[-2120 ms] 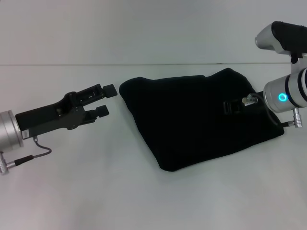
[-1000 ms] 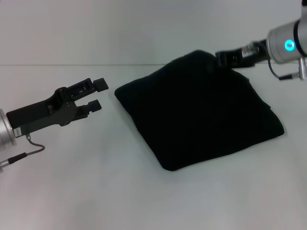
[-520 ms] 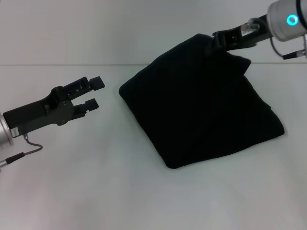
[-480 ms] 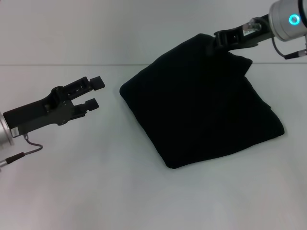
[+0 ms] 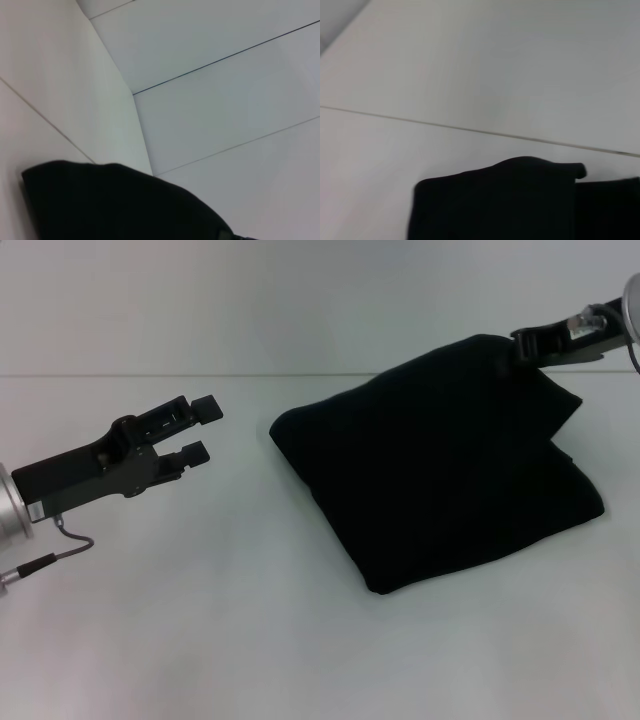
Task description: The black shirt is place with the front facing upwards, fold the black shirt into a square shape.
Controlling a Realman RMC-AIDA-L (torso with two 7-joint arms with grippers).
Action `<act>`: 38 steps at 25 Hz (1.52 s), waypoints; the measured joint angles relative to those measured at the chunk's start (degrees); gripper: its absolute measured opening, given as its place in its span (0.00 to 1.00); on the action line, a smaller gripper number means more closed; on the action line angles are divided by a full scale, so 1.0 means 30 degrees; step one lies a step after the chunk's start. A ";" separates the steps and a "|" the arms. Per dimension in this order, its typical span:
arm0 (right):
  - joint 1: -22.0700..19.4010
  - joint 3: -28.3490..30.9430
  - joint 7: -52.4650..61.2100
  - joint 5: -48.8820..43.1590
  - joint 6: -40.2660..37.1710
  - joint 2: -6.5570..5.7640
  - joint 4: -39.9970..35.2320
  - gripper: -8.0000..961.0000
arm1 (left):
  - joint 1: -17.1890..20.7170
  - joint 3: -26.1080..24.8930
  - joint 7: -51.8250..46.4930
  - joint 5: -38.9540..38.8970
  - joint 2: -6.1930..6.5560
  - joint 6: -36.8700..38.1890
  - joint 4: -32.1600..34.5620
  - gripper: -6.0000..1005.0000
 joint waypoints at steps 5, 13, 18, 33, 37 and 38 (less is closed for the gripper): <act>-0.0196 -0.0097 -0.0325 -0.0372 0.1247 -0.0109 0.1370 0.04 | -0.0042 -0.0021 0.0031 -0.0007 -0.0064 -0.0123 -0.0023 0.94; 0.0216 -0.0163 -0.0637 -0.1858 0.2759 -0.0158 0.4370 0.04 | -0.0048 -0.0232 0.0083 -0.0009 -0.0146 -0.0154 -0.0049 0.94; 0.0624 -0.0192 -0.0656 -0.2691 0.4161 -0.0152 0.6481 0.04 | 0.0044 -0.0249 0.0113 -0.0009 -0.0185 -0.0165 -0.0070 0.94; 0.1690 -0.0582 0.0869 -0.5917 0.5466 -0.0279 0.8538 0.06 | 0.0061 -0.0498 0.0210 -0.0008 -0.0307 -0.0123 -0.0276 0.94; 0.0895 -0.0511 0.1585 -0.5938 0.5409 -0.0777 0.7081 0.24 | 0.0046 -0.0500 0.0210 -0.0007 -0.0311 -0.0045 -0.0244 0.94; 0.0677 -0.0337 0.1786 -0.5899 0.5333 -0.0905 0.6606 0.28 | 0.0046 -0.0499 0.0206 -0.0007 -0.0311 0.0010 -0.0227 0.94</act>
